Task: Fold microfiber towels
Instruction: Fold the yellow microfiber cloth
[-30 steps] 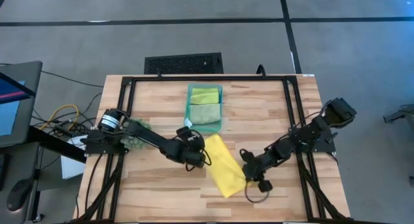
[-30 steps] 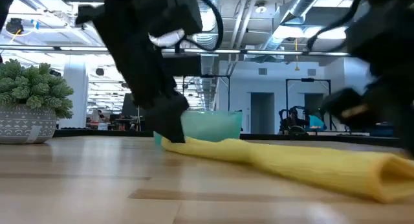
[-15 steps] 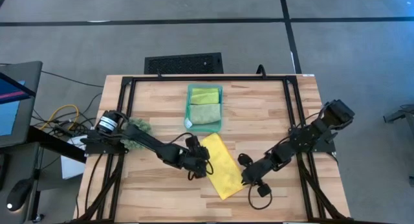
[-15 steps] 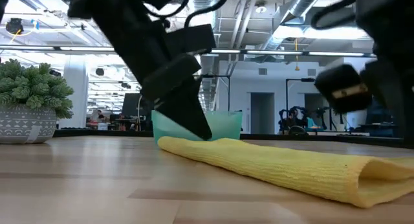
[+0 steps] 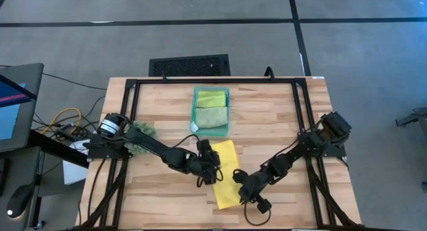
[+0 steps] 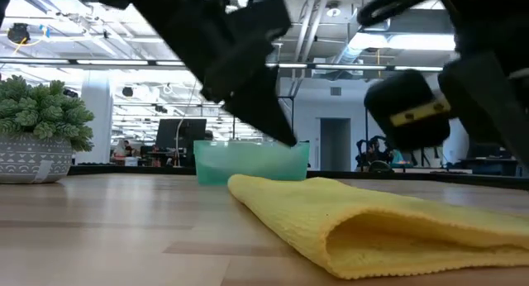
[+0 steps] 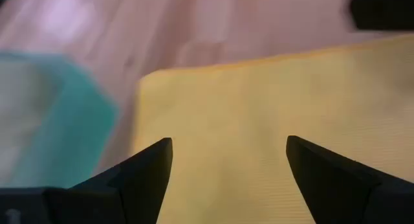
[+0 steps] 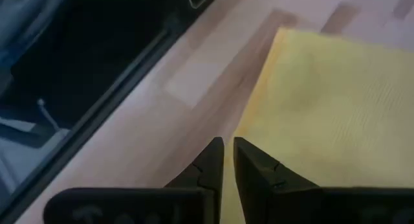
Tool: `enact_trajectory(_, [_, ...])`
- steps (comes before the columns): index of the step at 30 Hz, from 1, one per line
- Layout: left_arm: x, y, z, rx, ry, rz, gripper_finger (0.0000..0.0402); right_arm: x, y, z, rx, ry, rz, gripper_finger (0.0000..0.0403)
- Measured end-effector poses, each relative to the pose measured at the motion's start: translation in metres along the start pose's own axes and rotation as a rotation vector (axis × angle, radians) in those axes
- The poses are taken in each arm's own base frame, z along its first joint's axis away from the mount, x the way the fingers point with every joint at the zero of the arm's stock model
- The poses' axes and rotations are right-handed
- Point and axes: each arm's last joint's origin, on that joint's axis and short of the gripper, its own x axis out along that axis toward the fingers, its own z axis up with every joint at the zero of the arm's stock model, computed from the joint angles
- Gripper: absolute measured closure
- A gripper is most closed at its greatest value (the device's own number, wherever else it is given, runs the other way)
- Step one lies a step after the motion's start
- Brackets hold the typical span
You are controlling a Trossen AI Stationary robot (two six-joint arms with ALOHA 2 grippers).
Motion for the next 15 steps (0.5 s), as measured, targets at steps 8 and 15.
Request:
enact_trajectory(8, [-0.019,-0.042,0.008,0.039,-0.119,-0.272,0.0106,0.0,0.014,0.014,-0.073,-0.057,-0.105,0.0342])
enact_trajectory(15, [-0.01,-0.1,-0.018,0.083,-0.239,-0.501,0.011,0.004,0.007,0.013,-0.07,-0.071,-0.205,0.0337])
